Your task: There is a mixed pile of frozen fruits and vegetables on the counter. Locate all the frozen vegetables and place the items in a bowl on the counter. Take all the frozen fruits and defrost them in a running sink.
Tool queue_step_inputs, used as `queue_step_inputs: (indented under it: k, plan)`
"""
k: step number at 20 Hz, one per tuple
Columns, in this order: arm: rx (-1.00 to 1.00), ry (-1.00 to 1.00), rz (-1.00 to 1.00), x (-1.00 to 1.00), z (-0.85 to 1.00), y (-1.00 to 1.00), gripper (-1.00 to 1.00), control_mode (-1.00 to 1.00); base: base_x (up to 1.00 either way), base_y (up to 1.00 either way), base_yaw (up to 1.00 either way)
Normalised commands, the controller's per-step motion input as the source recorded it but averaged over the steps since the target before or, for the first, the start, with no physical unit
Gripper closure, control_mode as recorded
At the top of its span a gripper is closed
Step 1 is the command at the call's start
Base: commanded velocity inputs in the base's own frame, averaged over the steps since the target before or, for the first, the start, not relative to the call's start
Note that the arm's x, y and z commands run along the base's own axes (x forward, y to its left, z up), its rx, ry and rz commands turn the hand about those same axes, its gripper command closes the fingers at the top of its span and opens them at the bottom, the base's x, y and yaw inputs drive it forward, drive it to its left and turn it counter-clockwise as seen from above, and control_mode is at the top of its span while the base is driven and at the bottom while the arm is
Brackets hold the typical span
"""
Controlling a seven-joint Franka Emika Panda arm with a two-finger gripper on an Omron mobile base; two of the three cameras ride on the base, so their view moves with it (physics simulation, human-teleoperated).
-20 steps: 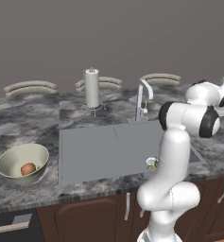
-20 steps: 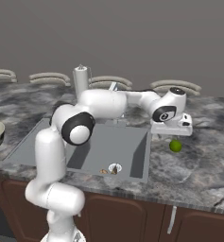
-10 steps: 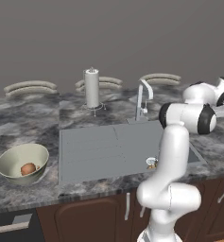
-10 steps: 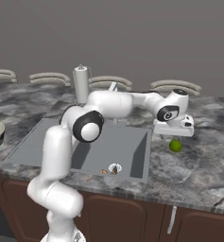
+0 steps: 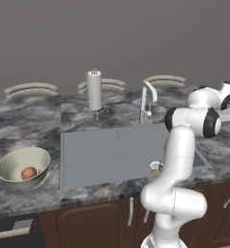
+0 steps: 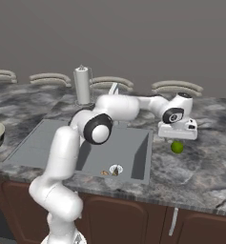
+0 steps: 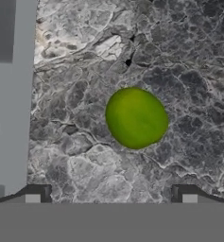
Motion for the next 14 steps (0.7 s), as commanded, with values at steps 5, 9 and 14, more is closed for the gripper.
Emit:
queue_step_inputs:
  k: [5,9,14]
  plan:
    - [0.01,0.05,0.0,0.2,-0.26,-0.1,-1.0,-1.0,0.0,0.0,0.0]
    - [0.01,0.04,0.0,0.22,-0.23,-0.06,-1.0,-1.0,0.0,0.0,0.0]
    - [0.01,0.01,0.0,0.17,-0.14,-0.07,-1.0,-1.0,0.0,0.0,0.0]
